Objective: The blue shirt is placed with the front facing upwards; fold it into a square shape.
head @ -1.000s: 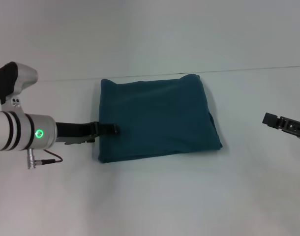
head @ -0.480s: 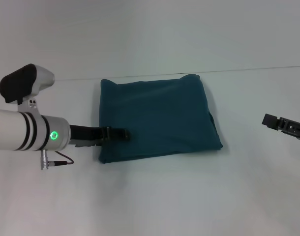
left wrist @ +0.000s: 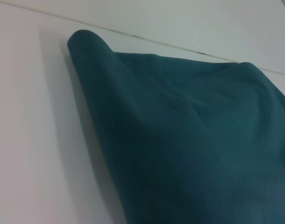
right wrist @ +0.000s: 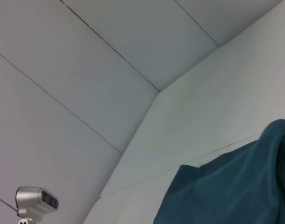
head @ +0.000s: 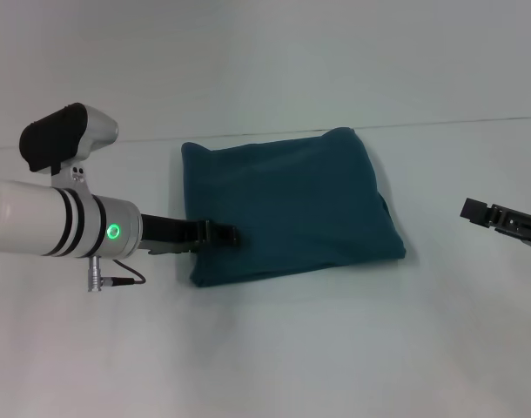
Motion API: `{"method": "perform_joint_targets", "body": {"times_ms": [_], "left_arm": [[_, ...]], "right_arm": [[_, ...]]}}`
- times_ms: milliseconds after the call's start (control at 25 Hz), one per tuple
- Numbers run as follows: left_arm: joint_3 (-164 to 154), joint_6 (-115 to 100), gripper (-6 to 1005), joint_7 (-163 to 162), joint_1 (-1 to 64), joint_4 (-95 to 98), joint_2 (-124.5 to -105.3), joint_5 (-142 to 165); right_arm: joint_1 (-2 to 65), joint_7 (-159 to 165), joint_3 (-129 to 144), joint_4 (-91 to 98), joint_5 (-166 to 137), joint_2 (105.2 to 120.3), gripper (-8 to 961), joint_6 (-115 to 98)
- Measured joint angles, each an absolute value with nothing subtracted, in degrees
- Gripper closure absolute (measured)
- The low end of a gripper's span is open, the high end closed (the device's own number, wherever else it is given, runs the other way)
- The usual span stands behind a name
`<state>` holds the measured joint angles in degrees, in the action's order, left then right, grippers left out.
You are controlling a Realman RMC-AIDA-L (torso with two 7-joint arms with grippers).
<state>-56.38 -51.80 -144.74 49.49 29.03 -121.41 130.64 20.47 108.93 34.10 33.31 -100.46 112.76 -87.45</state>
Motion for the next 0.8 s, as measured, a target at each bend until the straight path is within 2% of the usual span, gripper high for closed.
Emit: {"method": "perform_joint_targets", "body": {"times_ms": [440,680,800], "left_arm": [[-56.4,-51.9,471,-144.7,49.6,29.1,-121.42,130.7],[-56.4,-51.9,710,-144.6,49.6,29.2,-121.51,130.7],[-56.4,-52.4,777,-144.5,49.5,29.2,-121.53,130.4]], "right_arm": [[20.5,109.1,34.1,33.3,-100.3,112.77,356,-87.4],[20.5,109.2,34.1,33.3,-100.1,112.77,358,-87.4],[20.5,109.3,34.1,33.3,-100.1,112.77,358,-87.5]]}}
